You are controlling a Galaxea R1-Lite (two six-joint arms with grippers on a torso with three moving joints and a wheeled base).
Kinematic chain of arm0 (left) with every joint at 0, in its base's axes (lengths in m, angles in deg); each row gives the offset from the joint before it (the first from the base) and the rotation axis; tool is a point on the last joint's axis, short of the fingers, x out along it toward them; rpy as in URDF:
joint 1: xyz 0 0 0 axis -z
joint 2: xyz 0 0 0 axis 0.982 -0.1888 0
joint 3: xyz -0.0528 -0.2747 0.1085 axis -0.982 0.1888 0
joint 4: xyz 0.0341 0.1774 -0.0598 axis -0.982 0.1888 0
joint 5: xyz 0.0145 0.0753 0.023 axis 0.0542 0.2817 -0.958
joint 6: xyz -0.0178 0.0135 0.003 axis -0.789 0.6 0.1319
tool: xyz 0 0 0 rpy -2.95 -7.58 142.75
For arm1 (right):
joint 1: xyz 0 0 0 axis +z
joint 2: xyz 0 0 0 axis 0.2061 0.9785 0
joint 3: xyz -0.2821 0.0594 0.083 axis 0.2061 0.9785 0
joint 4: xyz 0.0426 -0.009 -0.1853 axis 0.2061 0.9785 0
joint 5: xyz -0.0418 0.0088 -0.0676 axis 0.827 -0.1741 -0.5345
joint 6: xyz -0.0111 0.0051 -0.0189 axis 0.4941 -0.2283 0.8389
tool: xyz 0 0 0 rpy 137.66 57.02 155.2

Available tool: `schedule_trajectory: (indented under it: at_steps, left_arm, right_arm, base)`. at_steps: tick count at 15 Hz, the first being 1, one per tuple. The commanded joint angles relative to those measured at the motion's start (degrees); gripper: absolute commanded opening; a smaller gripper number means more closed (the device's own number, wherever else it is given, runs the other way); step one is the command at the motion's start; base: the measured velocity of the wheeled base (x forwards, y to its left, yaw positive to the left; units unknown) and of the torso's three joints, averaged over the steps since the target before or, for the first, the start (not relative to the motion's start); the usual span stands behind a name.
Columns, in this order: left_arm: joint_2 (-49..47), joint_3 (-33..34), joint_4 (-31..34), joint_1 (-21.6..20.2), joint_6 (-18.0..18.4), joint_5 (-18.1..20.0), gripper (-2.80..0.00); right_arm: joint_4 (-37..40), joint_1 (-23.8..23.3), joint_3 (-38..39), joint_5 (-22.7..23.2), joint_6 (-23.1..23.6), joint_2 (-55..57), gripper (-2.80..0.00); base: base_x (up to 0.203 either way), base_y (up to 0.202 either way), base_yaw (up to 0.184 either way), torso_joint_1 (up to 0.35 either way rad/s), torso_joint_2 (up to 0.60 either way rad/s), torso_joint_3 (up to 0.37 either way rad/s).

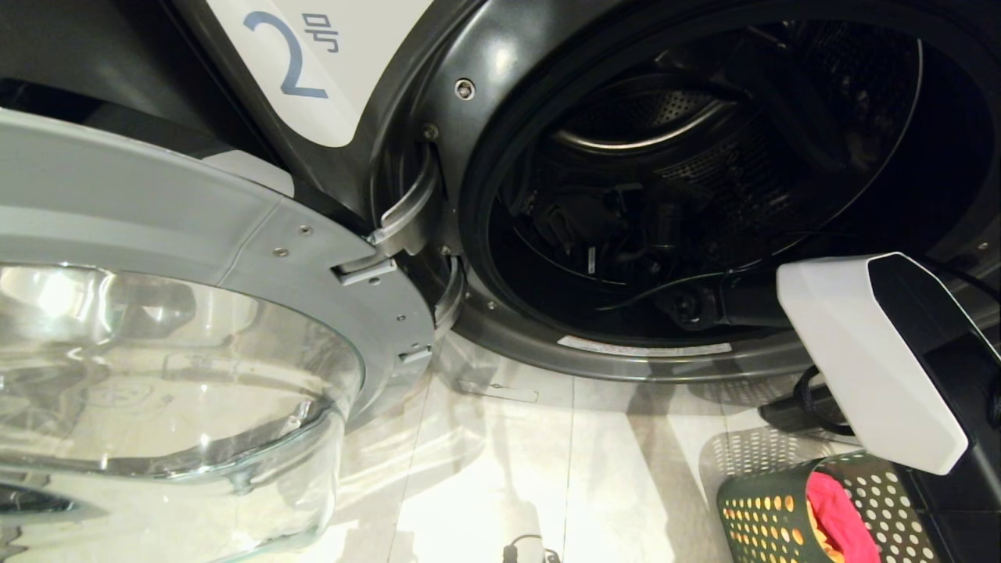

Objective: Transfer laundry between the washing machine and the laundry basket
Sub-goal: Pick a cloth and place it into the basket

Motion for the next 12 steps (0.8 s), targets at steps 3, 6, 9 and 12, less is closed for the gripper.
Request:
schedule_trajectory:
  at_steps: [3, 6, 9, 12]
  left_arm:
    - [0.0, 0.0, 0.0, 0.0, 0.0, 0.0, -2.80]
    - [0.0, 0.0, 0.0, 0.0, 0.0, 0.0, -2.80]
    - [0.0, 0.0, 0.0, 0.0, 0.0, 0.0, -2.80]
    - [0.0, 0.0, 0.0, 0.0, 0.0, 0.0, -2.80]
  right_arm:
    - [0.1, -1.7, 0.0, -0.1, 0.1, 0.6, 0.00]
    - [0.0, -2.4, 0.0, -0.1, 0.1, 0.5, 0.00]
    - [0.0, -2.8, 0.0, 0.0, 0.0, 0.3, 0.00]
    - [-0.1, -2.8, 0.0, 0.6, -0.3, 0.0, 0.00]
  base:
    - [0.000, 0.000, 0.000, 0.000, 0.00, 0.000]
    - [0.000, 0.000, 0.000, 0.000, 0.00, 0.000]
    - [0.000, 0.000, 0.000, 0.000, 0.00, 0.000]
    - [0.000, 0.000, 0.000, 0.000, 0.00, 0.000]
